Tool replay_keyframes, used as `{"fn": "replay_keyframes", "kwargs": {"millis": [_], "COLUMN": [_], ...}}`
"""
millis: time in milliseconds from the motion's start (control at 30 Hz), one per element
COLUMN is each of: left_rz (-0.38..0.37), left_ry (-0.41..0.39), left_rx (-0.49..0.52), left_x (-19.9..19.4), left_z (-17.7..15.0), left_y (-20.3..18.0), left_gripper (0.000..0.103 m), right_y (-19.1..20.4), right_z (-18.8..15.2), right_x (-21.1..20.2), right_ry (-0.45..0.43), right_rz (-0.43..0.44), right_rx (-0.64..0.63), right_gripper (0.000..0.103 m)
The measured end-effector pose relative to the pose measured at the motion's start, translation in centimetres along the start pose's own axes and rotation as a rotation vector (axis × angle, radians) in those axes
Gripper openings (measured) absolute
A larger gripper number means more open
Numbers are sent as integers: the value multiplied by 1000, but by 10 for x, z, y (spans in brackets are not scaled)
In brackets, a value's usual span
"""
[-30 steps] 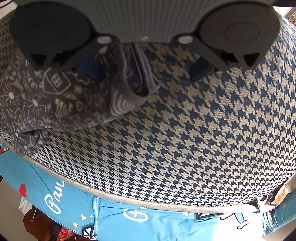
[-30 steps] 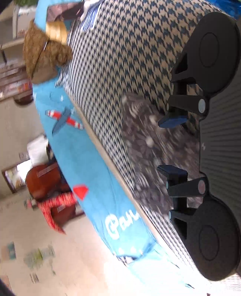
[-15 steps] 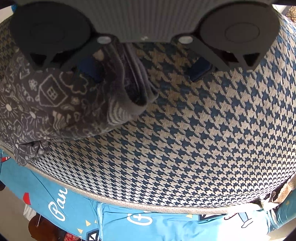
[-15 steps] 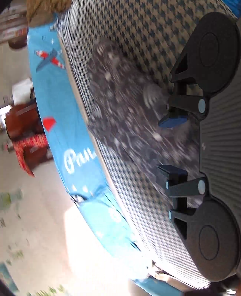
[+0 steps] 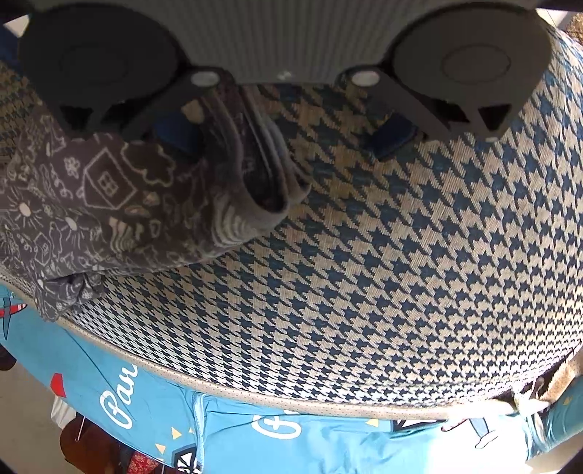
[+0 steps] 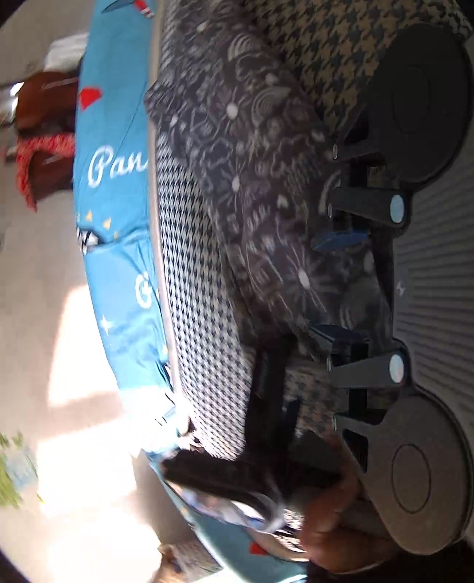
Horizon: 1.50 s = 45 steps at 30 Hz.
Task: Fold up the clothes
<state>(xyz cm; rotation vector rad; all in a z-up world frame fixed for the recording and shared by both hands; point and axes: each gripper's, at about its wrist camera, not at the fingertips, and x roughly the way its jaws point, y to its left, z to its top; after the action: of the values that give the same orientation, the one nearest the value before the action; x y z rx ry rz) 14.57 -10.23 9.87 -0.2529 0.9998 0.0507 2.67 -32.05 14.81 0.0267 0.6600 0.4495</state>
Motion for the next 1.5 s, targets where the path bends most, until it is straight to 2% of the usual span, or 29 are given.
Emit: {"fn": "replay_keyframes", "kwargs": {"millis": [200, 533, 600, 800, 1033, 1133, 1267, 1500], "left_rz": [-32, -53, -59, -87, -154, -167, -203, -298], "left_ry": [16, 24, 26, 37, 61, 67, 80, 121], "left_rx": [-19, -42, -43, -61, -100, -109, -124, -163], "left_x": [0, -21, -30, -49, -78, -75, -69, -52], "left_z": [3, -12, -20, -31, -46, -43, -37, -28], "left_y": [15, 39, 42, 61, 89, 91, 90, 82], "left_gripper": [103, 103, 103, 103, 103, 103, 103, 103], "right_y": [39, 67, 73, 82, 85, 82, 76, 38], "right_z": [-15, -30, -35, -49, -62, -61, -51, -17], "right_x": [3, 19, 24, 38, 47, 49, 45, 36], "right_ry": [-5, 26, 37, 50, 42, 42, 33, 47], "right_rz": [-9, -1, -4, -74, -136, -140, -119, -12], "right_rx": [-248, -427, -478, -606, -708, -693, -611, -238], "right_gripper": [46, 48, 55, 58, 58, 54, 47, 39]}}
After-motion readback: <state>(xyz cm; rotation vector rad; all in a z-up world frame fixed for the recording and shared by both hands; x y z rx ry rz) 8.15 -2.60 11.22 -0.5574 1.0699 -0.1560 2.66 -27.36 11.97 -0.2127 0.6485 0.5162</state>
